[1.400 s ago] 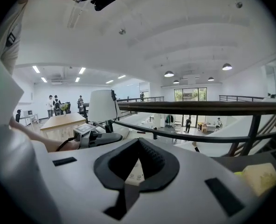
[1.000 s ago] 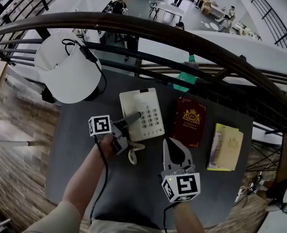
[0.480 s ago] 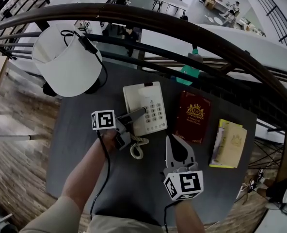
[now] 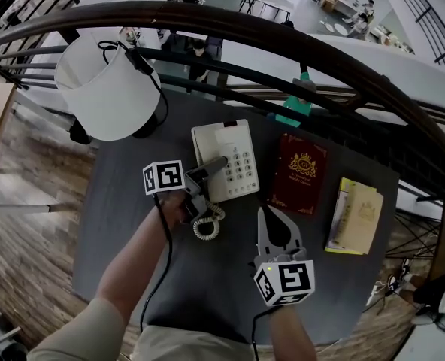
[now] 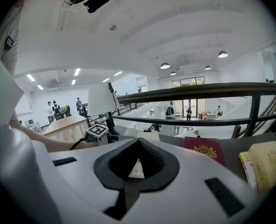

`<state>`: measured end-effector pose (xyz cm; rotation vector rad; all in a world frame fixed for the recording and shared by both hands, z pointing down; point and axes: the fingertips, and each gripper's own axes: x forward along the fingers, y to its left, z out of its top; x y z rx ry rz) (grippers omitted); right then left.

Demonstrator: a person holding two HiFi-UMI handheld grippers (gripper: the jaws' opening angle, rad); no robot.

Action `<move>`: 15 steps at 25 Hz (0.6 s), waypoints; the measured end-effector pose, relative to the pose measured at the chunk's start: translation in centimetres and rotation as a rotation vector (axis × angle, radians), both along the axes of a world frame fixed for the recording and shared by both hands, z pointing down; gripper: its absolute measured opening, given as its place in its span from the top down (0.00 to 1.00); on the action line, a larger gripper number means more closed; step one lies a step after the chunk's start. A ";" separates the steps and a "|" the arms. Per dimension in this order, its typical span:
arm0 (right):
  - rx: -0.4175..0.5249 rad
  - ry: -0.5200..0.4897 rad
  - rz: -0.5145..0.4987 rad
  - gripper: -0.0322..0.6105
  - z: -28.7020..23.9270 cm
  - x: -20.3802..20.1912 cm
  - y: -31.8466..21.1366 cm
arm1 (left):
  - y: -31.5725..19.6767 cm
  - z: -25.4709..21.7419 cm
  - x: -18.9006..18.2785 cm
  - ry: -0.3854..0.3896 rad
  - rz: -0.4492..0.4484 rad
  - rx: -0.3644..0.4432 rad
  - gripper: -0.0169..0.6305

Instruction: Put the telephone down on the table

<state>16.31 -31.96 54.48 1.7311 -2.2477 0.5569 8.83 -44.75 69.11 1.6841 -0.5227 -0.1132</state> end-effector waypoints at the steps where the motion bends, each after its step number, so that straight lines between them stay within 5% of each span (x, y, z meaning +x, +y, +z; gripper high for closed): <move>1: -0.001 0.000 -0.001 0.95 0.0 0.0 0.1 | 0.0 0.2 -0.2 -0.029 -0.002 -0.009 0.32; 15: -0.004 0.002 -0.016 0.95 -0.8 -0.3 1.1 | 0.5 2.0 -3.0 -0.298 -0.068 -0.169 0.32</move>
